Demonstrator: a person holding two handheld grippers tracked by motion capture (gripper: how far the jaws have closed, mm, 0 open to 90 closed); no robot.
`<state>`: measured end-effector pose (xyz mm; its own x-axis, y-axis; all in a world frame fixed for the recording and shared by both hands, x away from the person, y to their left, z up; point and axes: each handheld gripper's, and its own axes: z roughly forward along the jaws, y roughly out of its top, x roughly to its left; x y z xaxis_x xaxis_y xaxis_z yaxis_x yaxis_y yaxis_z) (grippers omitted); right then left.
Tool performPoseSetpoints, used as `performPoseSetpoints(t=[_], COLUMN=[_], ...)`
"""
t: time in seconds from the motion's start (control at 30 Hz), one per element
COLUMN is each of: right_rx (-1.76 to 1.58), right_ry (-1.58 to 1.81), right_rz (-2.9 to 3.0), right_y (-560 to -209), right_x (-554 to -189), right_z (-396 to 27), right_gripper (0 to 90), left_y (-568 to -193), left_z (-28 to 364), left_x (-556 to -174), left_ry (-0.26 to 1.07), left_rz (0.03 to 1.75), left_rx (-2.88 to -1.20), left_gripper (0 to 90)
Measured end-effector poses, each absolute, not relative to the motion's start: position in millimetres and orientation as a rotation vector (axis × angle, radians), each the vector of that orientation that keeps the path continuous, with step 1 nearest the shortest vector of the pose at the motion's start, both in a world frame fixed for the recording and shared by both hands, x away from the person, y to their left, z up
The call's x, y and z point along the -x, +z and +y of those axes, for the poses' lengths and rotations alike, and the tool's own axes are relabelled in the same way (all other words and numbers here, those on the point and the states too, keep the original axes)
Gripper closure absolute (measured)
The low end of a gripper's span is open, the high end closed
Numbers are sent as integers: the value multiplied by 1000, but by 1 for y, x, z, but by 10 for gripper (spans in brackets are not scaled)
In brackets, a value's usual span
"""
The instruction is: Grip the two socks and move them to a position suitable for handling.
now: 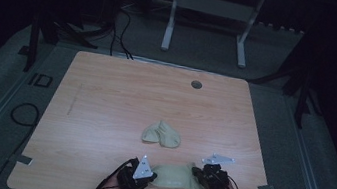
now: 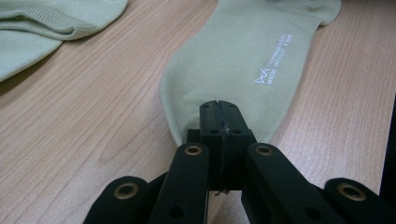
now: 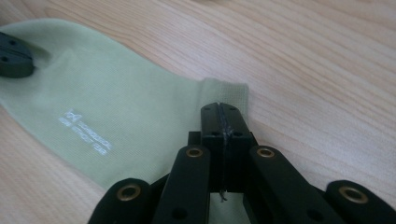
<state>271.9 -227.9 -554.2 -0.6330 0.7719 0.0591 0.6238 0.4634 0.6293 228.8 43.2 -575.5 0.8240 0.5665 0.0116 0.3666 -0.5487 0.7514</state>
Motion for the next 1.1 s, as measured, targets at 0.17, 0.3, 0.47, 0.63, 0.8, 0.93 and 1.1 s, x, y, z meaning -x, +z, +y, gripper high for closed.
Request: performPoseSetpoints(t=[0.17, 0.3, 0.47, 0.63, 0.8, 0.93, 1.1], right_rx=[-1226, -1246, -1263, -1269, -1272, -1260, -1213], right_ry=[913, 911, 906, 901, 897, 918, 976], right_rz=[2459, 2439, 2422, 2416, 2421, 2425, 2449], right_y=[-554, -554, -553, -553, -552, -545, -530], right_x=[-272, -273, -275, -277, -279, -280, -291], right_z=[-236, -245, -254, -258, -258, -254, -239], right_gripper=[895, 894, 894, 894, 890, 849, 660], left_y=[-575, -575, -575, -576, -575, -569, -556], left_z=[39, 34, 29, 26, 28, 36, 52], left_x=[-233, -237, -241, -246, -248, -246, -240], left_ry=[317, 319, 311, 311, 291, 285, 296], left_rz=[680, 677, 680, 689, 705, 743, 754], left_rx=[-2210, -2209, -2204, -2192, -2178, -2083, -2048], left_gripper=[892, 892, 891, 888, 849, 672, 516])
